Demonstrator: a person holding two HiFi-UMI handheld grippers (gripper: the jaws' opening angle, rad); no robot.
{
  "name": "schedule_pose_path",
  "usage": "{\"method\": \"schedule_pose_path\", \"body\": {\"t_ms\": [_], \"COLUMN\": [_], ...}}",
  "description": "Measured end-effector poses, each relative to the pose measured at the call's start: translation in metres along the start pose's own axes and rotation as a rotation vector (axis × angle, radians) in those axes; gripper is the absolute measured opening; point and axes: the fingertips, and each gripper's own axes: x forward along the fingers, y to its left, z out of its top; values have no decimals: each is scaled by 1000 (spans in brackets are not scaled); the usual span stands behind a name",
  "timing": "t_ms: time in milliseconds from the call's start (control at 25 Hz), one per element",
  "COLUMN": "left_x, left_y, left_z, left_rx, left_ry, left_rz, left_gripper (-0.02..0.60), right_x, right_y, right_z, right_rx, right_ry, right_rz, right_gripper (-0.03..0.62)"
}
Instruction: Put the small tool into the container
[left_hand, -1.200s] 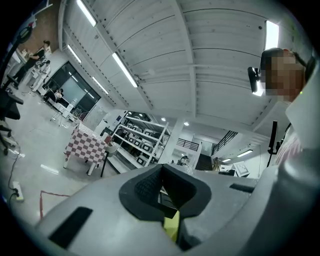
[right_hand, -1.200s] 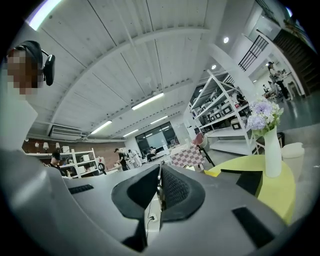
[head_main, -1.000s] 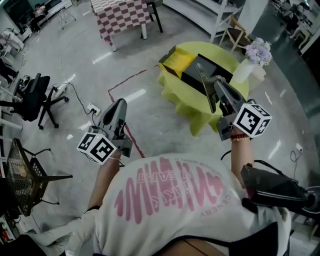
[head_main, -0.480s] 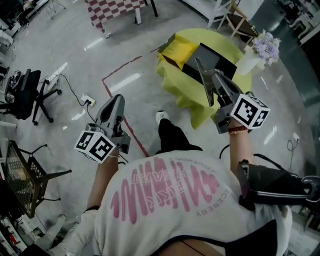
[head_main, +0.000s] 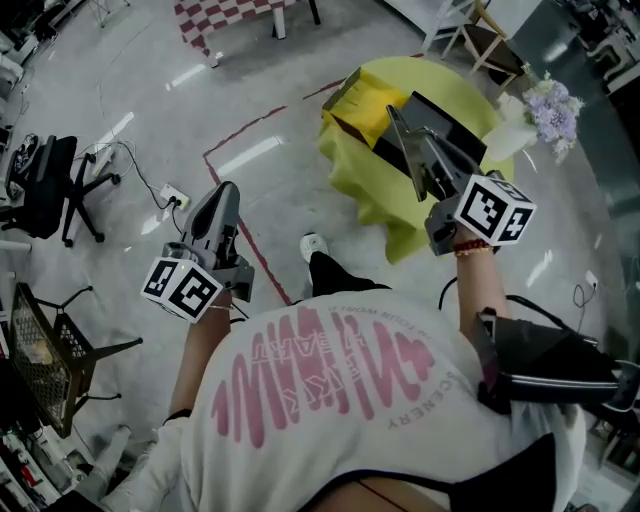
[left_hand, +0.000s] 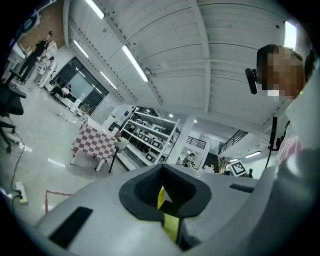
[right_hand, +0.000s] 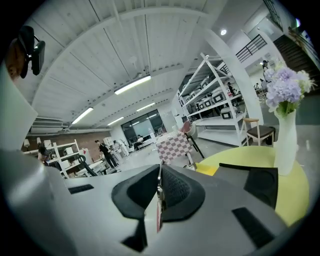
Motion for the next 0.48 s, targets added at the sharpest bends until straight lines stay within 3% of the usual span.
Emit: {"method": "schedule_pose_path", "body": {"t_ms": [480], "left_x": [77], "left_y": [60], "left_z": [43], "left_rx": [35], "left_ry": [-14], "left_rz": [51], "left_gripper": [8], "right_x": [103], "right_y": [-50], "right_z": [37], "right_rx": [7], "right_ry": [23], "right_rz": [-11], "right_gripper": [14]}}
